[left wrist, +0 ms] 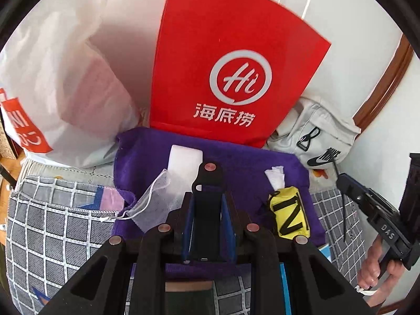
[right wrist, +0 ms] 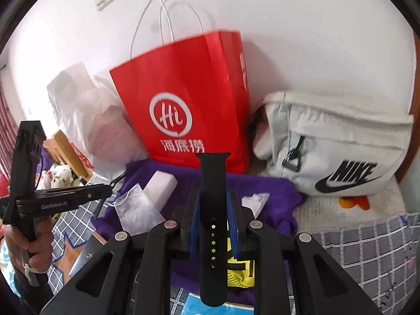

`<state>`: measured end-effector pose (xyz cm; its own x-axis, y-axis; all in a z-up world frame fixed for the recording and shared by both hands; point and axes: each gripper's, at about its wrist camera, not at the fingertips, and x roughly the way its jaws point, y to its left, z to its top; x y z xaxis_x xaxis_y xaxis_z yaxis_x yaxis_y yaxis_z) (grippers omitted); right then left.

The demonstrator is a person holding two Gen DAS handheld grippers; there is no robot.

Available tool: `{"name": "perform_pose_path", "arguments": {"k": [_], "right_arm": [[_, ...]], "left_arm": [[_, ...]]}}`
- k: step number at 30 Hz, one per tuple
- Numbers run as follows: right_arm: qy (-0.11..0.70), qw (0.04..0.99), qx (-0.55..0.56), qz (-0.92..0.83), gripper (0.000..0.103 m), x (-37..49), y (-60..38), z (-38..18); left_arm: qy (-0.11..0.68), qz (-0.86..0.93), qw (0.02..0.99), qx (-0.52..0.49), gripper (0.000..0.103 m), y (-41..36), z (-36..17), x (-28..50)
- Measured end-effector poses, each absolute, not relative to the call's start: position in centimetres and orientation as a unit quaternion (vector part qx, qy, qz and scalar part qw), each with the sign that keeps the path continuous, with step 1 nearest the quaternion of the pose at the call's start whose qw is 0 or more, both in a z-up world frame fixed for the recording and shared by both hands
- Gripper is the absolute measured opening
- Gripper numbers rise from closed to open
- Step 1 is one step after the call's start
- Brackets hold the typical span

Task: Organize soft objects
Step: 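Lift and carry the black watch strap over the purple towel with both tools, then open both tools to drop the watch strap onto the purple towel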

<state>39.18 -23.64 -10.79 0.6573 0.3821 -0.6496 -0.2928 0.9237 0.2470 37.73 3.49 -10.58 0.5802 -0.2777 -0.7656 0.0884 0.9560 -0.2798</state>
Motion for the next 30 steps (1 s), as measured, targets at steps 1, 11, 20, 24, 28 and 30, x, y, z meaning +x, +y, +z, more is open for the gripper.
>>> {"name": "perform_pose_path", "arguments": {"k": [1,11,20,24,28,30], "right_arm": [[0.377,0.906,0.058,0.185,0.02,39.5,-23.6,-11.4],[0.427,0.874,0.057,0.226,0.02,41.2,-21.8,-15.3],[0.449,0.862,0.048,0.232,0.02,42.1,-20.4,-17.8],[0.45,0.862,0.05,0.227,0.02,42.3,-20.5,-18.1],[0.455,0.862,0.045,0.219,0.02,42.5,-20.6,-18.3],[0.455,0.865,0.038,0.208,0.02,42.5,-20.7,-18.4]], "left_arm": [[0.45,-0.104,0.881,-0.104,0.021,3.4,-10.9,37.9],[0.476,-0.107,0.868,-0.094,0.021,2.7,-13.0,39.0],[0.488,-0.104,0.862,-0.09,0.021,2.6,-13.7,39.3],[0.492,-0.107,0.86,-0.085,0.021,2.1,-14.2,39.4],[0.504,-0.109,0.854,-0.075,0.021,1.3,-14.9,39.7],[0.506,-0.112,0.852,-0.072,0.021,1.0,-15.0,39.6]]}}
